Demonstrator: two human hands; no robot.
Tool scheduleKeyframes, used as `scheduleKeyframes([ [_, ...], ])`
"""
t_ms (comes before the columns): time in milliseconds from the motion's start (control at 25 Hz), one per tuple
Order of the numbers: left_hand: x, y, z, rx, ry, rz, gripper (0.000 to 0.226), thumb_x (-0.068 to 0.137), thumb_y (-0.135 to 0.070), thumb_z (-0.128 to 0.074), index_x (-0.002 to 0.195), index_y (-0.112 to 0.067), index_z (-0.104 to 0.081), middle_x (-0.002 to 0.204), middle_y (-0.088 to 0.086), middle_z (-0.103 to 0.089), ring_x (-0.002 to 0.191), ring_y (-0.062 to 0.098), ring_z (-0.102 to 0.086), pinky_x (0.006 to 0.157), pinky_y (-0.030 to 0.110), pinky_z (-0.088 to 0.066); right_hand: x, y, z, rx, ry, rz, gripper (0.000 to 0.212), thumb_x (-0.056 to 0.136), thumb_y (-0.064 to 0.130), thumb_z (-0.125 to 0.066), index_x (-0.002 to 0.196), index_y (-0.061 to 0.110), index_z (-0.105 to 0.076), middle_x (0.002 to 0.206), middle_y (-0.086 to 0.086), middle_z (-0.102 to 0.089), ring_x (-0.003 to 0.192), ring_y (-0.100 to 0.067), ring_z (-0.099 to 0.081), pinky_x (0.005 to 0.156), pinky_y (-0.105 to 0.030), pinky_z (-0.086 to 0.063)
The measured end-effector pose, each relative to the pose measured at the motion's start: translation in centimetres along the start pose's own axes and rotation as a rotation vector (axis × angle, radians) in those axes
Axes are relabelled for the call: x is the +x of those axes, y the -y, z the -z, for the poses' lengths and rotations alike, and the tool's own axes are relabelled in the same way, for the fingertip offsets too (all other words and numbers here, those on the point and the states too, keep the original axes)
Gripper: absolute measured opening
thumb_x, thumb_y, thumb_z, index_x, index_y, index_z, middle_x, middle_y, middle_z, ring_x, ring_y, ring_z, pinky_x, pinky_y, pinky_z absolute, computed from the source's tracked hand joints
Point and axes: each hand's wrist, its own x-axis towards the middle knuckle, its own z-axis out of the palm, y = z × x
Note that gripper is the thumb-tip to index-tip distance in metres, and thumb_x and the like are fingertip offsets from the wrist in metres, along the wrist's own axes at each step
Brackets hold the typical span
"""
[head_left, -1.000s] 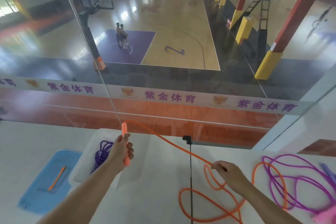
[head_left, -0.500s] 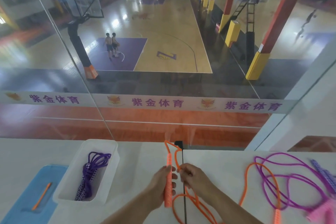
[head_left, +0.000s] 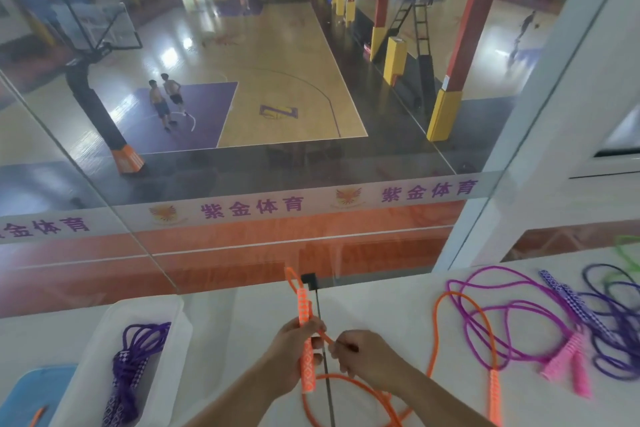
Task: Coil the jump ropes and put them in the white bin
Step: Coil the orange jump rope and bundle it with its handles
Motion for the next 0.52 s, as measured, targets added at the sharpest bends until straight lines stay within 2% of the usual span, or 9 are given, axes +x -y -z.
scheduleKeyframes([
  [120,0.8,-1.9,0.6,-0.147,-0.012,-0.036,0.009,0.101,-0.006,-0.053,0.099,-0.004,-0.061,0.08,0.011,-0.063,0.068,0.02,-0.05,0.056,0.032,-0.04,-0.7,-2.2,1.0,-0.051,0.018,-0.004,0.018,0.098,0.043,-0.052,0.088,0.036,-0.065,0.07,0.009,-0.062,0.064,-0.002,-0.057,0.066,-0.017,-0.046],
  [240,1.0,-2.3,0.1,-0.167,0.011,0.004,0.011,0.101,-0.009,-0.054,0.109,-0.005,-0.06,0.083,0.012,-0.068,0.079,0.024,-0.055,0.067,0.037,-0.042,-0.6,-2.8,0.9,-0.134,-0.043,0.04,0.02,0.101,0.035,-0.052,0.086,0.044,-0.062,0.07,0.016,-0.06,0.064,0.003,-0.054,0.064,-0.009,-0.041],
  [320,0.5,-1.9,-0.9,-0.159,0.03,0.022,0.014,0.102,-0.012,-0.054,0.111,-0.003,-0.059,0.086,0.014,-0.069,0.081,0.026,-0.06,0.071,0.039,-0.044,-0.1,-2.7,0.2,-0.129,-0.047,0.079,0.018,0.1,0.035,-0.053,0.087,0.041,-0.063,0.071,0.012,-0.059,0.063,0.0,-0.05,0.063,-0.013,-0.038],
  [400,0.2,-1.8,-1.2,-0.227,0.039,0.02,0.01,0.101,-0.004,-0.051,0.108,-0.002,-0.057,0.085,0.016,-0.067,0.082,0.029,-0.066,0.076,0.041,-0.051,0.2,-2.6,-0.3,-0.155,-0.031,0.079,0.016,0.099,0.037,-0.053,0.086,0.038,-0.062,0.071,0.008,-0.055,0.063,-0.003,-0.047,0.062,-0.016,-0.036],
  [480,0.3,-2.0,-1.0,-0.296,0.029,0.02,0.012,0.099,0.005,-0.049,0.105,-0.003,-0.056,0.08,0.015,-0.063,0.069,0.027,-0.063,0.076,0.043,-0.055,0.2,-2.9,-0.4,-0.201,-0.005,0.051,0.021,0.099,0.037,-0.053,0.08,0.037,-0.06,0.071,0.008,-0.054,0.064,-0.004,-0.047,0.062,-0.017,-0.036],
  [520,0.4,-2.1,-0.8,-0.284,0.013,0.017,0.012,0.099,0.005,-0.048,0.104,-0.004,-0.054,0.077,0.013,-0.06,0.059,0.022,-0.056,0.069,0.041,-0.056,0.1,-3.0,-0.3,-0.225,0.02,0.041,0.023,0.099,0.037,-0.052,0.077,0.037,-0.058,0.072,0.008,-0.054,0.065,-0.003,-0.047,0.063,-0.017,-0.037],
])
